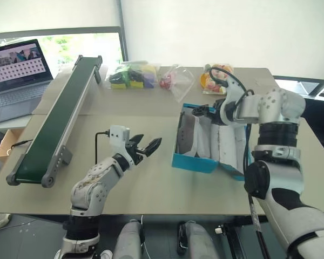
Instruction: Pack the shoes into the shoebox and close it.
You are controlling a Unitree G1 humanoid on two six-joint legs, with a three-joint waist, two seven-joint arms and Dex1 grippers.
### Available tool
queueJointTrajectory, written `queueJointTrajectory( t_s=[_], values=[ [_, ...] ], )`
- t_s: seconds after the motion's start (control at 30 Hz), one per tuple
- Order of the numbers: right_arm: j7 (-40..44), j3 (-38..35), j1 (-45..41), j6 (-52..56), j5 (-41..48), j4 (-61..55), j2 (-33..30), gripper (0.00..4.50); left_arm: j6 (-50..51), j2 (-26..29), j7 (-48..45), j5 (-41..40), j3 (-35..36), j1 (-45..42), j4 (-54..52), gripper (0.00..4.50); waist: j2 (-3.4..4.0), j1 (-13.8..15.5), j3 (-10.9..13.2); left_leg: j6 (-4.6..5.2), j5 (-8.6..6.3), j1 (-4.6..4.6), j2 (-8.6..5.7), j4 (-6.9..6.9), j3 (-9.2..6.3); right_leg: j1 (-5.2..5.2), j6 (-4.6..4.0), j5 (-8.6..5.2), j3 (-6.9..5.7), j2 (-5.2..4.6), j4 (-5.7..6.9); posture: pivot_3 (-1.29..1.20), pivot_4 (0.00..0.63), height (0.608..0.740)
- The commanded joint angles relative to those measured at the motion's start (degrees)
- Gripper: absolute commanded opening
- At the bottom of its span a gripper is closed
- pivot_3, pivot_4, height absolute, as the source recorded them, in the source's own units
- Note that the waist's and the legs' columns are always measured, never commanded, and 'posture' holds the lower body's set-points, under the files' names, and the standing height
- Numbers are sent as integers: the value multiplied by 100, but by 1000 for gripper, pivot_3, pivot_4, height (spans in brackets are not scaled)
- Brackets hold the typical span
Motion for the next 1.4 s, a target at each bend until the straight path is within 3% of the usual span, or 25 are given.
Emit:
queueJointTrajectory(
  t_s=[0.03, 0.1, 0.27, 0.47, 0.53, 0.63, 0.77, 1.0, 1.2, 1.4],
  values=[
    [49, -459, 373, 424, 245, -1459, -14, 4219, -163, 142, -402, 24, -122, -190, 48, 4500, 3, 9, 2, 0, 0, 1, 0, 2, 0, -1, 0, 0, 1, 0, 2, 0, 150, 681],
    [249, -541, 723, 475, 504, -2144, -30, 3740, -295, 278, -728, 8, -140, -208, 110, 4500, 4, 6, 2, -3, -1, 1, 1, 3, -3, -1, 0, 0, -2, 1, 4, 0, 150, 681],
    [1192, -614, 1735, 476, 2389, -3651, -581, 2010, -754, 1004, -1827, 245, -321, -236, 391, 4500, 16, -8, 9, -36, -22, 7, 6, 1, -8, -2, -4, -2, -3, 4, 4, 0, 150, 681],
    [2016, -1067, 3284, 476, 5032, -4739, -1848, 68, -1715, 1561, -2937, 677, -517, -480, 1074, 4500, 15, 46, 12, -40, -24, 8, 4, 0, -13, 4, -35, -21, -1, 0, -7, 0, 150, 681],
    [2088, -1064, 4083, 476, 5301, -5098, -2163, 10, -2067, 1591, -3233, 812, -588, -645, 1367, 4500, 15, 61, 12, -42, -26, 9, 0, -2, -17, 15, -38, -23, -3, -3, -24, 0, 150, 681],
    [1687, -708, 4922, 426, 4923, -5414, -2304, 10, -2295, 1548, -3536, 864, -645, -884, 1713, 4500, 10, 75, 13, -38, -30, 9, -8, 0, -22, 28, -35, -21, -2, -12, -40, 0, 150, 681],
    [1072, -313, 5504, 234, 4433, -5505, -2110, 10, -2505, 1487, -3730, 941, -651, -1086, 2058, 4500, 12, 21, 13, -33, -33, 11, 1, 0, -36, 29, -18, -11, -2, -12, -79, 0, 150, 681],
    [-733, -545, 6021, -472, 3034, -4884, -145, 10, -2694, 1432, -3956, 1100, -672, -1312, 2421, 4500, 12, 32, 13, -31, -34, 11, 6, -4, -34, 29, -11, -6, 0, -4, -87, 0, 150, 681],
    [-1316, -439, 6533, -1575, 2148, -4549, 1004, 10, -2722, 1389, -4009, 1180, -674, -1429, 2548, 4500, 14, 43, 11, -22, -36, 5, -6, -6, -20, 37, -6, -2, 3, -4, -85, 0, 150, 681],
    [-1630, -867, 6214, -2763, 2314, -4202, 2280, 10, -2674, 1376, -4010, 1216, -626, -1444, 2513, 4500, 10, -41, 7, -25, -38, 17, 20, -2, -34, 41, -5, -2, -3, 4, -90, 0, 150, 681]
  ],
)
